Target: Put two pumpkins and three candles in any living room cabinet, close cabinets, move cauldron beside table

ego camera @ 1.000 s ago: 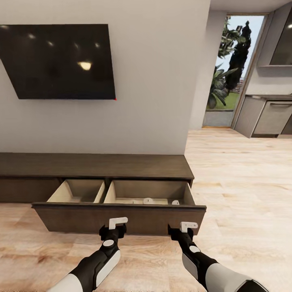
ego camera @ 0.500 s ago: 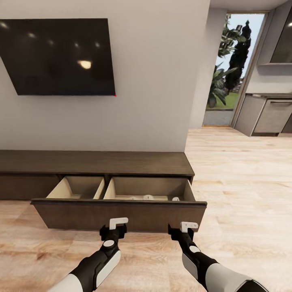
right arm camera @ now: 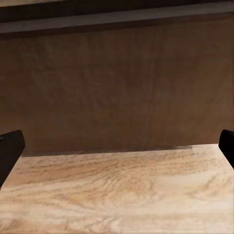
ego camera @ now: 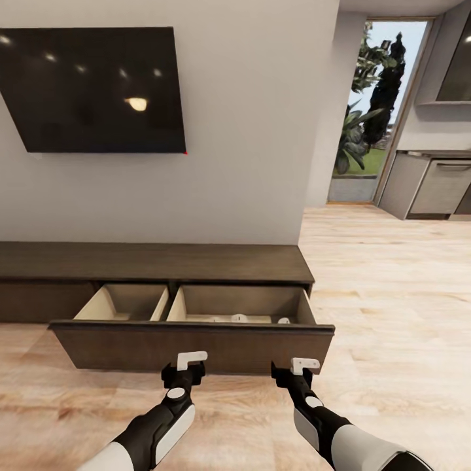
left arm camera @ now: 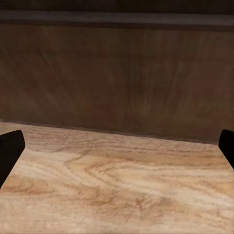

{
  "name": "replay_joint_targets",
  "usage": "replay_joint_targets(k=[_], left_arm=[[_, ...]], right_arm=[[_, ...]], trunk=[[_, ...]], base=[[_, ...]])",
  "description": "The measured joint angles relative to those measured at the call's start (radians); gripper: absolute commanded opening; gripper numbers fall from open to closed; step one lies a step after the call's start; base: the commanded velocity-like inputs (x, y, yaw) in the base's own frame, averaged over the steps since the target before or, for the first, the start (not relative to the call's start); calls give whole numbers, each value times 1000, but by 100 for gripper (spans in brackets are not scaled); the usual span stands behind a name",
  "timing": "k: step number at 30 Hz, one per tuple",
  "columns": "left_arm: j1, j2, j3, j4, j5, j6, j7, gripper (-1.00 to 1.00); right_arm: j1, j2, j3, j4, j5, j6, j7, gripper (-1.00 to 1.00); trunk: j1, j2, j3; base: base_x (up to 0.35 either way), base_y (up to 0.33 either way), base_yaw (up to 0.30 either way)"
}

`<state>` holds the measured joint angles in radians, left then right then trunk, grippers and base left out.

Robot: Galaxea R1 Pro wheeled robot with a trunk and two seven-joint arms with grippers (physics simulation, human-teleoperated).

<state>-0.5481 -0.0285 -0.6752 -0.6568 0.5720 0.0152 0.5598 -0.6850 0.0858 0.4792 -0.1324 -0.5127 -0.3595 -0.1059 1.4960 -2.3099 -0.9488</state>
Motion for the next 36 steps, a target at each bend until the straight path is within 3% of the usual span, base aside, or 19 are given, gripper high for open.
replay_joint_targets(k=[19,36], left_arm=[[0,0,0,0,0,0,0,100],[0,0,0,0,-1,0,0,100]], right_arm=[[0,0,0,0,0,0,0,100],[0,0,0,0,0,0,0,100]], trunk=[[0,0,0],[0,0,0]], base=[[182,3,0],[44,0,0]])
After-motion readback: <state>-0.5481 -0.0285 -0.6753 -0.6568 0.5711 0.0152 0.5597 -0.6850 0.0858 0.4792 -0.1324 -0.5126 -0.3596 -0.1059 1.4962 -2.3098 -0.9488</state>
